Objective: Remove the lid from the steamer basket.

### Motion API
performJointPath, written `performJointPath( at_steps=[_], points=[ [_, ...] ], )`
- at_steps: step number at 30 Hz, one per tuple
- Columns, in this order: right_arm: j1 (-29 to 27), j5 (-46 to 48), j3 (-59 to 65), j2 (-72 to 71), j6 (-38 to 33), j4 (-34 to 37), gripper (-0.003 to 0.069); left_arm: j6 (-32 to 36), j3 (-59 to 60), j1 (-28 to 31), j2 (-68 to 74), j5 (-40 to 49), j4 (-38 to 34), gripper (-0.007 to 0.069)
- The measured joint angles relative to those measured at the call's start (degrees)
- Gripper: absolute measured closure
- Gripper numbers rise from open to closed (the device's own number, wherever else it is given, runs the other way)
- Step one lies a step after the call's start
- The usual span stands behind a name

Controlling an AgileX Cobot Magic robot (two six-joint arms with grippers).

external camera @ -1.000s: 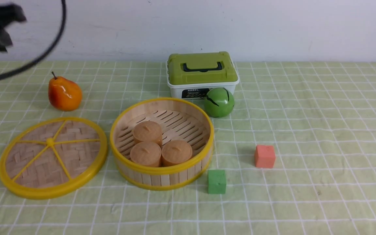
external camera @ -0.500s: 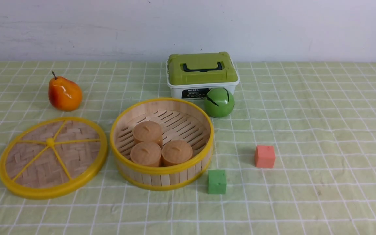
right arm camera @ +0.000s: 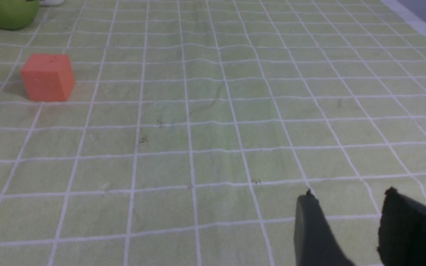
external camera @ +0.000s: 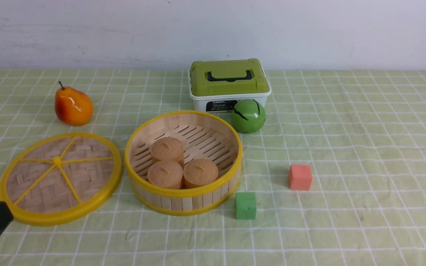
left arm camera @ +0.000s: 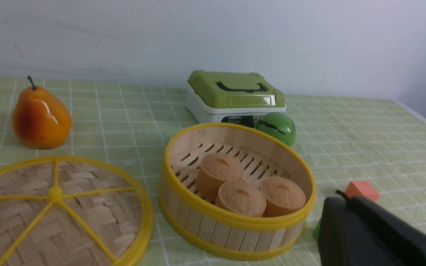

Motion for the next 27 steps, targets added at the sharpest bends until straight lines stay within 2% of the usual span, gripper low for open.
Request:
performJointPath(
  at_steps=[7,9,11,14,18,19,20,21,24,26,27],
  points=[
    [0.0,0.0,0.0,0.0,0.0,0.0,0.0418,2.1,2.7,-3.9,-2.1,-10.7,3.0,0.0637],
    [0.0,0.0,0.0,0.0,0.0,0.0,0.0418,2.0,6.9,-5.1,-5.2,-16.6,3.2,0.0637],
    [0.0,0.0,0.0,0.0,0.0,0.0,0.0418,1.3,8.7,-5.3,-6.2,-18.0,3.8,0.0637],
    [0.0,0.0,0.0,0.0,0.0,0.0,0.0418,-7.7,13.8,-5.1,-10.4,-19.1,13.6,0.0637],
    [0.0,0.0,0.0,0.0,0.0,0.0,0.0418,-32.2,17.2,-2.8,-13.5,-14.5,35.1,0.0637],
    [0.0,0.0,0.0,0.0,0.0,0.0,0.0418,-33.5,17.4,-2.6,-13.6,-14.5,36.1,0.0637],
    [0.0,0.0,0.0,0.0,0.0,0.0,0.0418,-41.7,18.7,-1.6,-13.7,-12.6,42.5,0.0637],
    [0.0,0.0,0.0,0.0,0.0,0.0,0.0418,-46.8,19.3,-1.3,-13.7,-11.1,45.5,0.0637],
    [0.0,0.0,0.0,0.0,0.0,0.0,0.0418,-50.4,19.5,-1.1,-13.7,-7.3,48.2,0.0637],
    [0.0,0.0,0.0,0.0,0.0,0.0,0.0418,-49.4,19.5,-1.1,-13.7,-5.1,48.1,0.0637],
    [0.0,0.0,0.0,0.0,0.0,0.0,0.0418,-46.5,19.5,-1.1,-13.7,-2.1,47.0,0.0637]
  ],
)
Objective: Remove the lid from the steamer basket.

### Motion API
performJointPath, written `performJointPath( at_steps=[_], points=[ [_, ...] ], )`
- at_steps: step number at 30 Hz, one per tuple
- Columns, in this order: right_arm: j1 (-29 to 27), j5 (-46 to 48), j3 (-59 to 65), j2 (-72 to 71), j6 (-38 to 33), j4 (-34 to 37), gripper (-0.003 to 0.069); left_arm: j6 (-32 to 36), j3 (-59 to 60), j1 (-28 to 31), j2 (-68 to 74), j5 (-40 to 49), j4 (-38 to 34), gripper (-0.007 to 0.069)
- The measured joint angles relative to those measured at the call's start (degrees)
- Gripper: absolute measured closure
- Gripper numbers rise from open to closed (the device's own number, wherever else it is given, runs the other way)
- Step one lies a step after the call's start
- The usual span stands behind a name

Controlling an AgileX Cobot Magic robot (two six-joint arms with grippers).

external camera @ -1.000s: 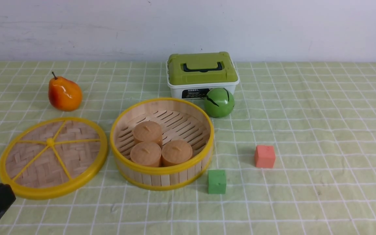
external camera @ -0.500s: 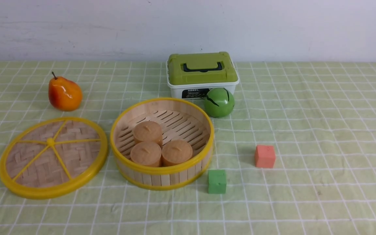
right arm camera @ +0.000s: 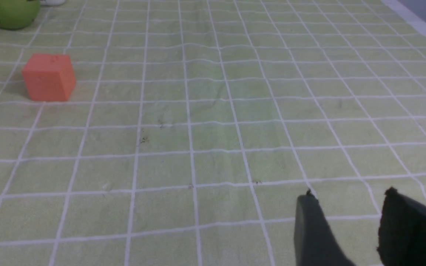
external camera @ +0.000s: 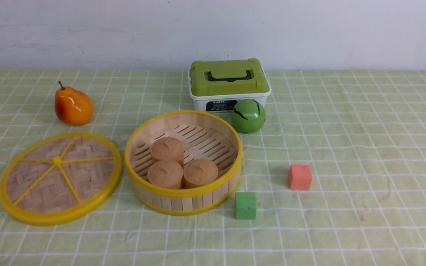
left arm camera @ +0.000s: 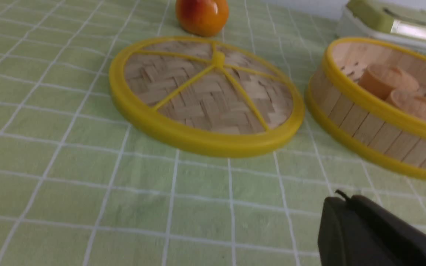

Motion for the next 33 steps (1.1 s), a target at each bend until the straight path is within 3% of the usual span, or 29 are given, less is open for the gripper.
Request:
performJointPath(
  at_steps=[8,33],
  points=[
    [0.0,0.0,0.0,0.0,0.0,0.0,0.0418,10.9,0.1,0.0,0.0,3.2,-4.1,0.0637],
    [0.0,0.0,0.0,0.0,0.0,0.0,0.0418,11.8,0.1,0.0,0.0,3.2,-4.3,0.0636]
  ],
)
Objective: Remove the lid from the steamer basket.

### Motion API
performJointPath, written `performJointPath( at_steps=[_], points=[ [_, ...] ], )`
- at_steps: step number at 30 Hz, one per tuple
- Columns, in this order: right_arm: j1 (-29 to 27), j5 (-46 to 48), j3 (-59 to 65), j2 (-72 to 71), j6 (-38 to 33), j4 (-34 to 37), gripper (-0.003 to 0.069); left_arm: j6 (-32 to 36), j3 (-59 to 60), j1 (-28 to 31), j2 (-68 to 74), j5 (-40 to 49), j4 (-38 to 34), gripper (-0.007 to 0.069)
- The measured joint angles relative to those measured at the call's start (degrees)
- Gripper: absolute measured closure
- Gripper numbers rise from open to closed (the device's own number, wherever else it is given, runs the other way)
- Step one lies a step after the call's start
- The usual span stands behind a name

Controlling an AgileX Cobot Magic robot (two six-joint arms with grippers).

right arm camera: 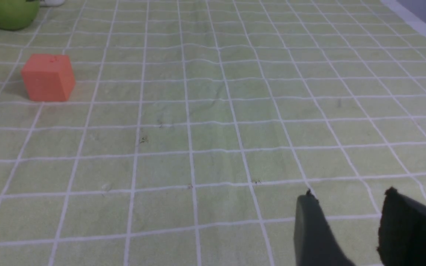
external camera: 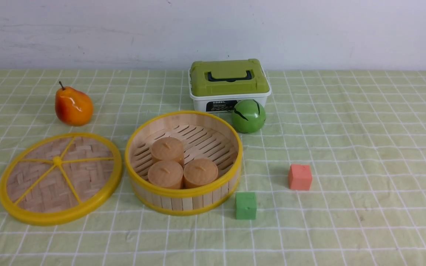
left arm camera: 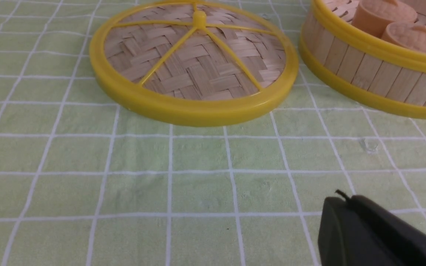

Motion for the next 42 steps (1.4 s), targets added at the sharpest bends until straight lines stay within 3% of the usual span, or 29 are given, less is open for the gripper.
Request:
performJointPath(
  at_steps=[42],
  points=[
    [0.0,0.0,0.0,0.0,0.0,0.0,0.0418,0.0,0.0,0.0,0.0,0.2,-0.1,0.0607]
  ],
)
